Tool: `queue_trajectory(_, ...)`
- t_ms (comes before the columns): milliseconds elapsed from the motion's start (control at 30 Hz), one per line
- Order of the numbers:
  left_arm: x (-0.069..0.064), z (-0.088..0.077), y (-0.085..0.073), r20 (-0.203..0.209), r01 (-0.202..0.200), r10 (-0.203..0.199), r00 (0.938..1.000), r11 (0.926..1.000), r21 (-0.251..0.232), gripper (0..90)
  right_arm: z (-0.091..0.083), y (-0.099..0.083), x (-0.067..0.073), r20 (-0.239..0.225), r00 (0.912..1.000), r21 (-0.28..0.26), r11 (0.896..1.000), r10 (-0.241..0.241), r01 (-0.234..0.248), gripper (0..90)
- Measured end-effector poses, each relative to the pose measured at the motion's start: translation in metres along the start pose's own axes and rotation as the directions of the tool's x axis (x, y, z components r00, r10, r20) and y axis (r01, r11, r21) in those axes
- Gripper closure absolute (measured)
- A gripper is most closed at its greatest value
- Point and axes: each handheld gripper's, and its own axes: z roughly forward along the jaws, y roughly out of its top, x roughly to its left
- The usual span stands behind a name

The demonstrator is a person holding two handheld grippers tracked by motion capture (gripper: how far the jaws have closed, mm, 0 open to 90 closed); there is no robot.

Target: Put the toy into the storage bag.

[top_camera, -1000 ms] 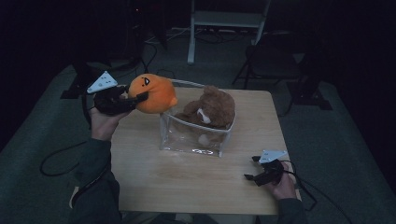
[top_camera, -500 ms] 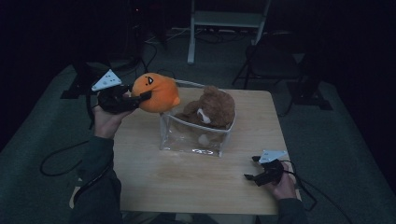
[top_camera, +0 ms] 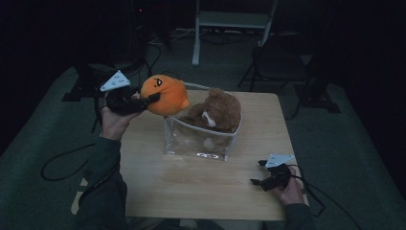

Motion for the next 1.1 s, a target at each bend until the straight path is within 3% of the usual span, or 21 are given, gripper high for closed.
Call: queue_trajectory(1100, 0.000, 0.020, 0.007, 0.036, 0.004, -0.004, 0.9993, 1.0000, -0.002, 45.4, 0.000, 0.000, 0.000, 0.002, 1.0000, 0.001, 1.000, 0.001, -0.001, 11.5)
